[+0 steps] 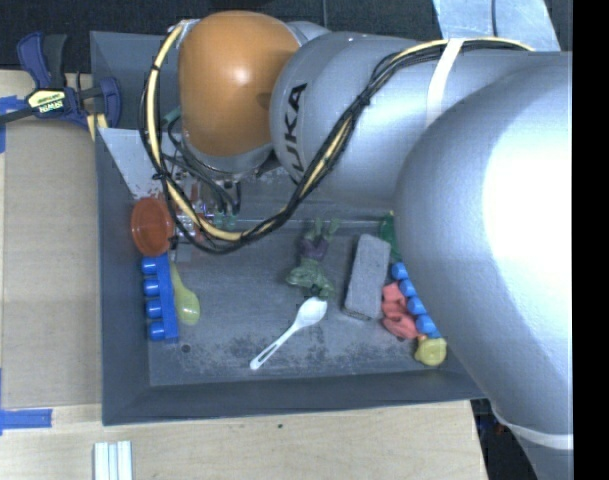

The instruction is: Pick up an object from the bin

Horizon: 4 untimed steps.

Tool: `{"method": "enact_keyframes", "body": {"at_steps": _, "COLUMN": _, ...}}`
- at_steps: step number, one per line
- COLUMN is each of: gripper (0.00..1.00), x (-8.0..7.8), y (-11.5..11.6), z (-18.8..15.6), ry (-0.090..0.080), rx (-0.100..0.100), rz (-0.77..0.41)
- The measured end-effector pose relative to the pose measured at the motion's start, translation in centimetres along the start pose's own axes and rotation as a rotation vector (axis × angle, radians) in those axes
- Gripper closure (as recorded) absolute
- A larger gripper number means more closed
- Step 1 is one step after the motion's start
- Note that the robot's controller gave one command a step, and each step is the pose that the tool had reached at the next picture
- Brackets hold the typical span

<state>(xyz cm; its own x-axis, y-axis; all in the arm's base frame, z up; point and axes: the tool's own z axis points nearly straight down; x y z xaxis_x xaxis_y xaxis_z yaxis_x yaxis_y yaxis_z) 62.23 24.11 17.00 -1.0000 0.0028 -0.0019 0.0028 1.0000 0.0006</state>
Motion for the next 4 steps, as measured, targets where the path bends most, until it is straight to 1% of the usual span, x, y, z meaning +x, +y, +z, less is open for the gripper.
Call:
{"method": "enact_keyframes", "body": {"at_steps": 1, "gripper": 0.00, "x": 0.0, "y": 0.0, "z": 0.0, "ry": 0.000, "rx": 0.000, "rz": 0.000}}
{"method": "enact_keyframes", "body": {"at_steps": 2, "gripper": 0.00, "x": 2.8, "y": -5.3, "z": 6.6, "ry": -0.006, "rx": -0.002, "rz": -0.061}}
{"method": "enact_keyframes", "body": {"at_steps": 3, "gripper": 1.00, "x": 4.4, "y": -5.4, "z": 7.6, "ry": -0.015, "rx": -0.004, "rz": -0.082}}
{"method": "enact_keyframes", "body": {"at_steps": 4, "gripper": 1.00, "x": 4.4, "y": -5.4, "z": 7.6, "ry": -0.015, "rx": -0.004, "rz": -0.082}}
